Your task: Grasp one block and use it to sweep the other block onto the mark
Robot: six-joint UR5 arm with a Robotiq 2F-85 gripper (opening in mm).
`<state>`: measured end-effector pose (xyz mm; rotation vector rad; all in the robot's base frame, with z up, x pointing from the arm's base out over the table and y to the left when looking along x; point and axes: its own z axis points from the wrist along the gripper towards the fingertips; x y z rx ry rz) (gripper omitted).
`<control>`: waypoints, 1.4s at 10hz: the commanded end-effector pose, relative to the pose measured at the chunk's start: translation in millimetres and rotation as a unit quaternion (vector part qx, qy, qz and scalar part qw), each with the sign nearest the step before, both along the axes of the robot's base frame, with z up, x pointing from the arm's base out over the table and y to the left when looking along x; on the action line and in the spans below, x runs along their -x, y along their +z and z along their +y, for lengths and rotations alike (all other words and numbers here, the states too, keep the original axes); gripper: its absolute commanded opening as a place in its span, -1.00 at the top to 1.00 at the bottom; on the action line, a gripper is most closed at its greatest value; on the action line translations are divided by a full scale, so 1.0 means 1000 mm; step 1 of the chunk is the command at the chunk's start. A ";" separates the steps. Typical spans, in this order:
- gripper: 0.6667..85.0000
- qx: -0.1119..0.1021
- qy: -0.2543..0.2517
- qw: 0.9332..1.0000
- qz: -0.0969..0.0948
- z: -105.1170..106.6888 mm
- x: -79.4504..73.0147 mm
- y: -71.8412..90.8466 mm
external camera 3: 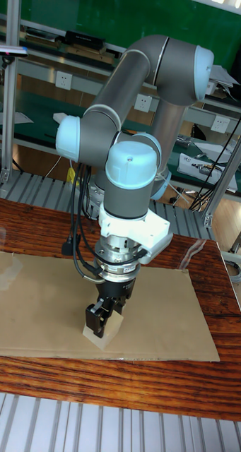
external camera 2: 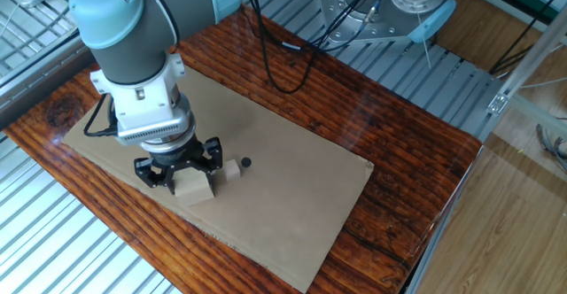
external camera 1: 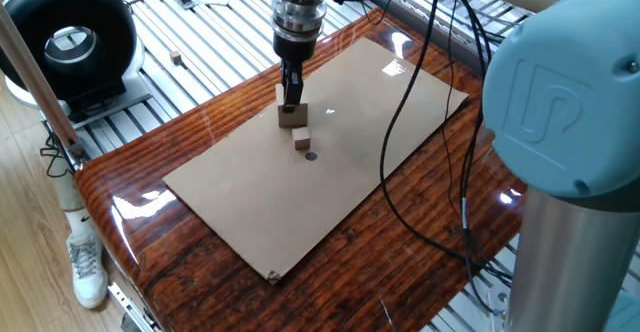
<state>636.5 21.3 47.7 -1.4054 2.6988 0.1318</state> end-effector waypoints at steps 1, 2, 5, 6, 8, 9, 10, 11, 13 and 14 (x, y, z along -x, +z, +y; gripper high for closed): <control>-0.42 -0.015 -0.001 1.000 0.000 0.003 0.000 0.001; -0.48 -0.018 0.000 1.000 -0.002 0.005 -0.001 -0.006; -0.53 -0.017 -0.003 1.000 -0.006 0.007 0.000 -0.011; -0.53 -0.016 -0.005 1.000 -0.007 0.007 0.001 -0.012; -0.55 -0.015 -0.006 1.000 -0.008 0.006 0.004 -0.011; -0.55 -0.013 -0.008 1.000 -0.011 0.006 0.006 -0.012; -0.55 -0.013 -0.010 1.000 -0.015 0.008 0.009 -0.014; -0.56 -0.015 -0.014 1.000 -0.018 0.010 0.011 -0.017; -0.57 -0.022 -0.019 0.999 -0.020 0.015 0.016 -0.021; -0.58 -0.022 -0.019 0.999 -0.020 0.016 0.019 -0.021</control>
